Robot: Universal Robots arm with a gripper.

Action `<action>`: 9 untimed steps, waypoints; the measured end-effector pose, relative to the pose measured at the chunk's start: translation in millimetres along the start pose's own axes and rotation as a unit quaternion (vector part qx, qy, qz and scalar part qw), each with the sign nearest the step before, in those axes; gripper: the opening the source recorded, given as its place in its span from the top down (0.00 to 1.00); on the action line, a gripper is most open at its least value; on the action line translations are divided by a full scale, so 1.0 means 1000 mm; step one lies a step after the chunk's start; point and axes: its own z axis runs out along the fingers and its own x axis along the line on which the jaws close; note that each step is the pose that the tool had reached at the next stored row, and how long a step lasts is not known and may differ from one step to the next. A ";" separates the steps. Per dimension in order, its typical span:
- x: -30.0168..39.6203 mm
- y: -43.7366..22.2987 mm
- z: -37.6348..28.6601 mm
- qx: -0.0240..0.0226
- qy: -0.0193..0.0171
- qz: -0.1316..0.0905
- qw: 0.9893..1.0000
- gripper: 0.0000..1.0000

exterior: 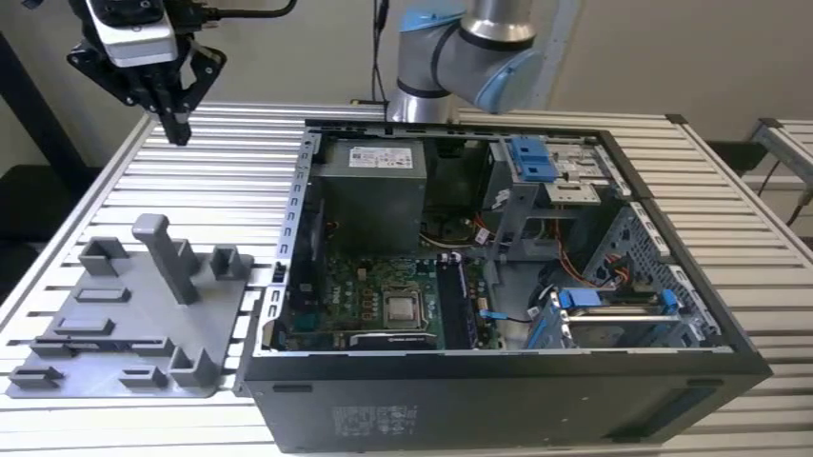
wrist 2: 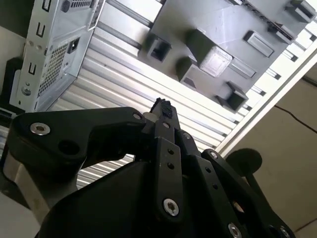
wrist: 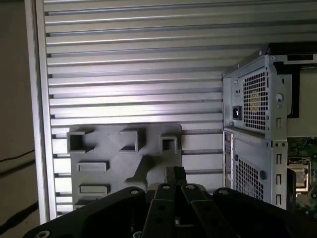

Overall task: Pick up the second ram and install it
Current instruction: 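Reach for the second ram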

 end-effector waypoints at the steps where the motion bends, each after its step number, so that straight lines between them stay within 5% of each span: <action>1: 0.0031 -0.0002 0.0000 0.000 0.000 0.000 1.000 0.89; 9: 0.0275 -0.0015 0.0004 0.000 0.000 -0.001 1.000 0.89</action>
